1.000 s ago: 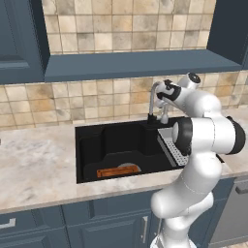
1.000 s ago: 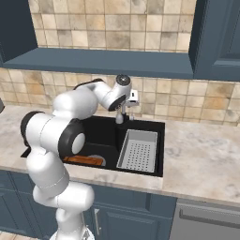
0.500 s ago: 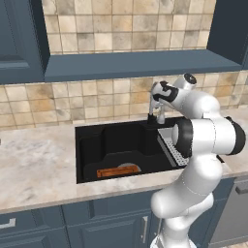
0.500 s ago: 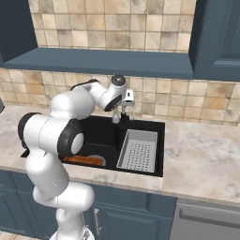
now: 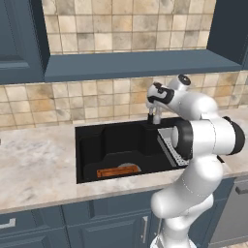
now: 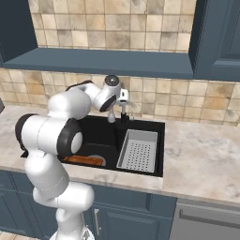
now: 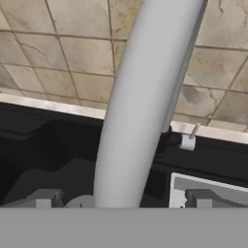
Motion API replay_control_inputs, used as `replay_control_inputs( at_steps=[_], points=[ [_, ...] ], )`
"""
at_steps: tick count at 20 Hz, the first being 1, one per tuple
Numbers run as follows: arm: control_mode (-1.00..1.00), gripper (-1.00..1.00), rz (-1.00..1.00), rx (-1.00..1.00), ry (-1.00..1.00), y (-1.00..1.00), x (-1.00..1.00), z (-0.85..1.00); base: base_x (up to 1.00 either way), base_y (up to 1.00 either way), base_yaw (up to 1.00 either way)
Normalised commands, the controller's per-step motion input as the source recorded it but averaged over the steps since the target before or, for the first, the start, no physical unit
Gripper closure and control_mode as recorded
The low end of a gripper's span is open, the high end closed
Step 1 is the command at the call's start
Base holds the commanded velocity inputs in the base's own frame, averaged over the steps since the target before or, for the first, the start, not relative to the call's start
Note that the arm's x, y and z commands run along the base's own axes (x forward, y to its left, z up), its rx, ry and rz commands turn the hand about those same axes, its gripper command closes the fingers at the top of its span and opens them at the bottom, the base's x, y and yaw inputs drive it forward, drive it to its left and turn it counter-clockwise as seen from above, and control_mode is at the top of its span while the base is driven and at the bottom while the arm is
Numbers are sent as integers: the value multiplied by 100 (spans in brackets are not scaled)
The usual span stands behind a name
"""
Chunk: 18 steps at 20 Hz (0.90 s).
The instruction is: Turn on the sink faucet with hot water and rinse the cutting board for ten seconds, then turn off the faucet. Push the cutting board to reach the water if necessary.
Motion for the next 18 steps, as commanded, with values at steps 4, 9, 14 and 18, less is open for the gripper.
replay_control_inputs(
  at_steps=[4, 9, 14, 18],
  points=[
    [-100, -100, 0, 0, 0, 49, 13, -12, 0, 0, 0],
    [-100, -100, 0, 0, 0, 48, 19, -9, 0, 0, 0],
    [-100, -100, 0, 0, 0, 49, 26, -8, 0, 0, 0],
    [-100, -100, 0, 0, 0, 46, 26, -8, 0, 0, 0]
  ],
)
